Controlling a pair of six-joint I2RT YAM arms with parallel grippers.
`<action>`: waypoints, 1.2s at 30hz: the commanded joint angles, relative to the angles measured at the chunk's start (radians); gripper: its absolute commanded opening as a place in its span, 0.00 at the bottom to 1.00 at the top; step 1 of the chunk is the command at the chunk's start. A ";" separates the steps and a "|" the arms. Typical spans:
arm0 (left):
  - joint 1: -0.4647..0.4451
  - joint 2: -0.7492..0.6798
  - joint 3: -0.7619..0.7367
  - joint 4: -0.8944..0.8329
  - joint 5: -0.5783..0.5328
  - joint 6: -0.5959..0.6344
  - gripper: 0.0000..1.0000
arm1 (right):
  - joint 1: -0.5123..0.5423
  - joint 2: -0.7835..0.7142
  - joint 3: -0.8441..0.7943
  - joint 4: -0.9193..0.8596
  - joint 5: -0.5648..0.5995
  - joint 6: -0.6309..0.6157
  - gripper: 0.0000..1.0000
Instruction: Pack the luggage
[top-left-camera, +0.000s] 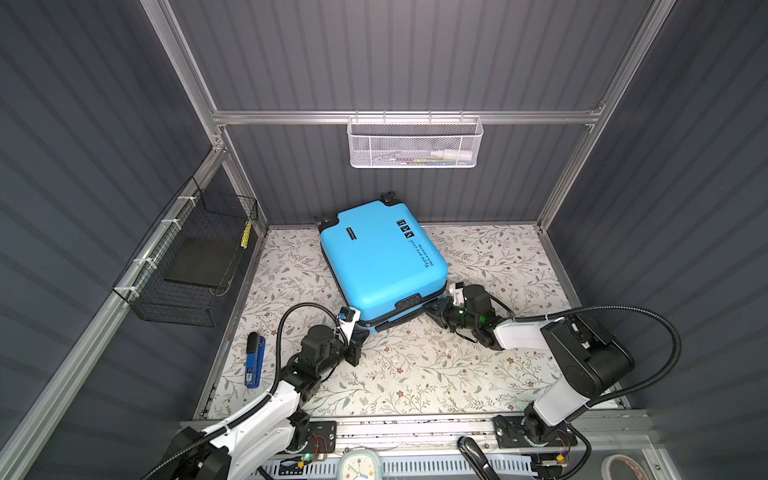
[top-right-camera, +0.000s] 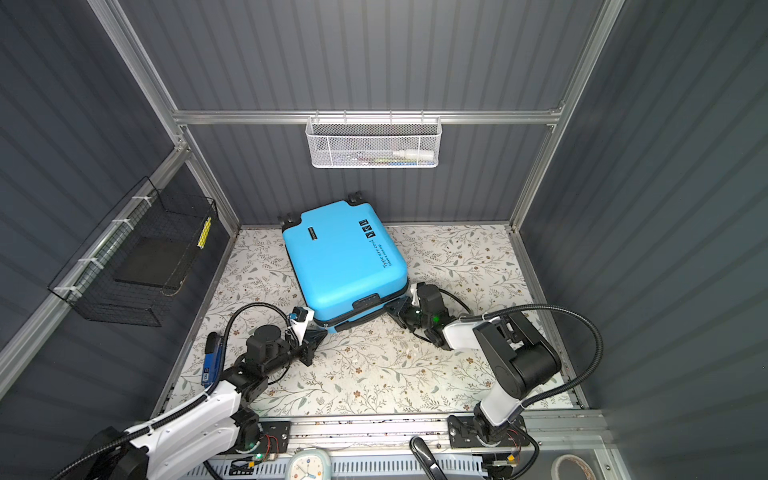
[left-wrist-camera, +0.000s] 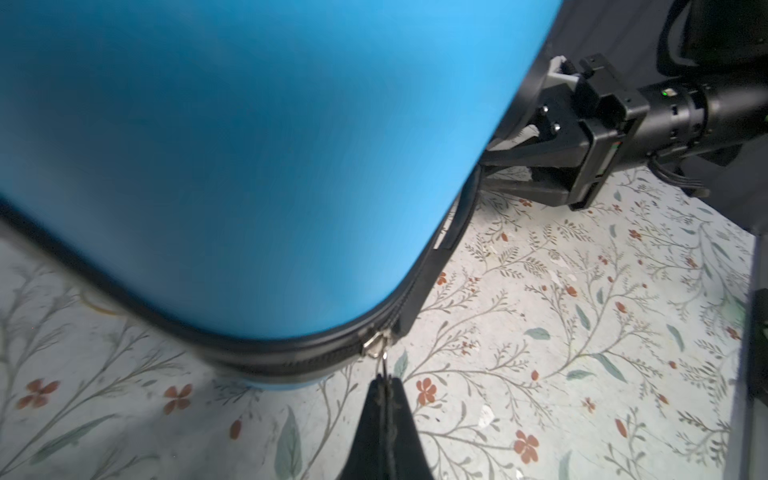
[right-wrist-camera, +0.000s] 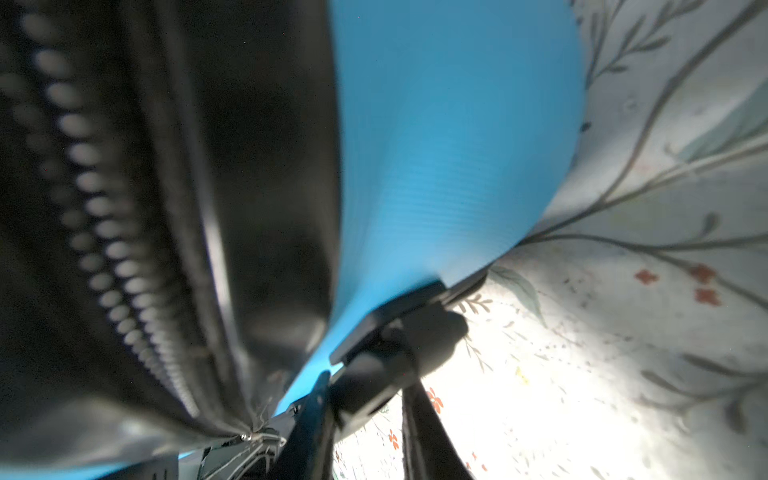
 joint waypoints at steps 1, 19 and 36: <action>-0.030 0.078 0.063 0.096 0.206 0.029 0.00 | 0.057 0.006 0.026 -0.008 -0.042 -0.042 0.00; -0.174 0.108 0.057 0.355 -0.194 0.069 0.00 | 0.154 0.002 0.061 -0.046 0.014 -0.040 0.00; -0.221 0.463 0.154 0.724 -0.046 0.256 0.00 | 0.201 0.046 0.099 -0.080 0.033 -0.041 0.00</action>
